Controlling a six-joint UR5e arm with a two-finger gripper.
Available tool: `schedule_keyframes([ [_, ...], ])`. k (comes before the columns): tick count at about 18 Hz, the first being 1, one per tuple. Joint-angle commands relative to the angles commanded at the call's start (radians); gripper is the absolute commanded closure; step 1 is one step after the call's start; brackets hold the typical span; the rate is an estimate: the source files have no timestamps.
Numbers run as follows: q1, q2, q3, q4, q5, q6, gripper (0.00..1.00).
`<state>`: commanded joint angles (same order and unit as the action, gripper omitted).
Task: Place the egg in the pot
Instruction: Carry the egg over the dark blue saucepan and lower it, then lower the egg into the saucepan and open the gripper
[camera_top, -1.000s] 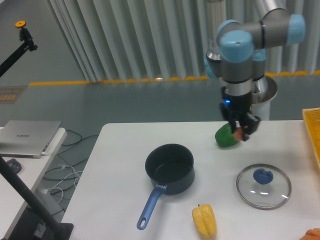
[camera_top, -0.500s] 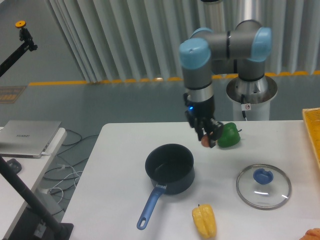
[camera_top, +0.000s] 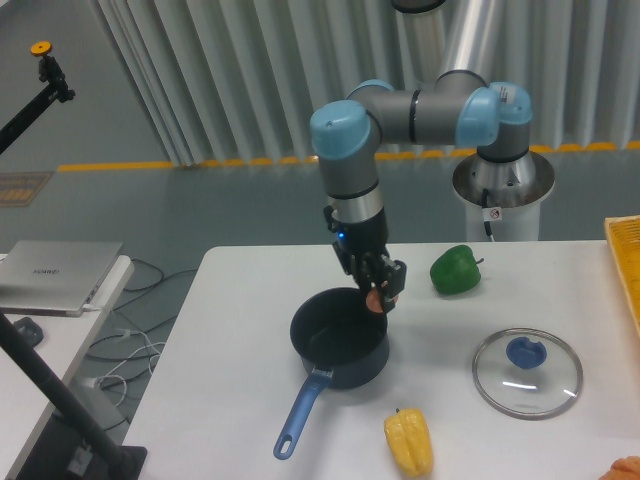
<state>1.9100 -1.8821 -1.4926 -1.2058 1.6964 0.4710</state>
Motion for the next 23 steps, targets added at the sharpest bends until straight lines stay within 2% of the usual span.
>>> schedule_keyframes([
  [4, -0.032, -0.037, 0.0, 0.022, 0.023, -0.038, 0.66],
  [11, -0.077, -0.04, -0.008, 0.023, 0.022, -0.09, 0.66],
  [14, -0.103, -0.063, -0.011, 0.025, 0.016, -0.147, 0.66],
  [23, -0.111, -0.083, -0.032, 0.026, -0.018, -0.157, 0.66],
])
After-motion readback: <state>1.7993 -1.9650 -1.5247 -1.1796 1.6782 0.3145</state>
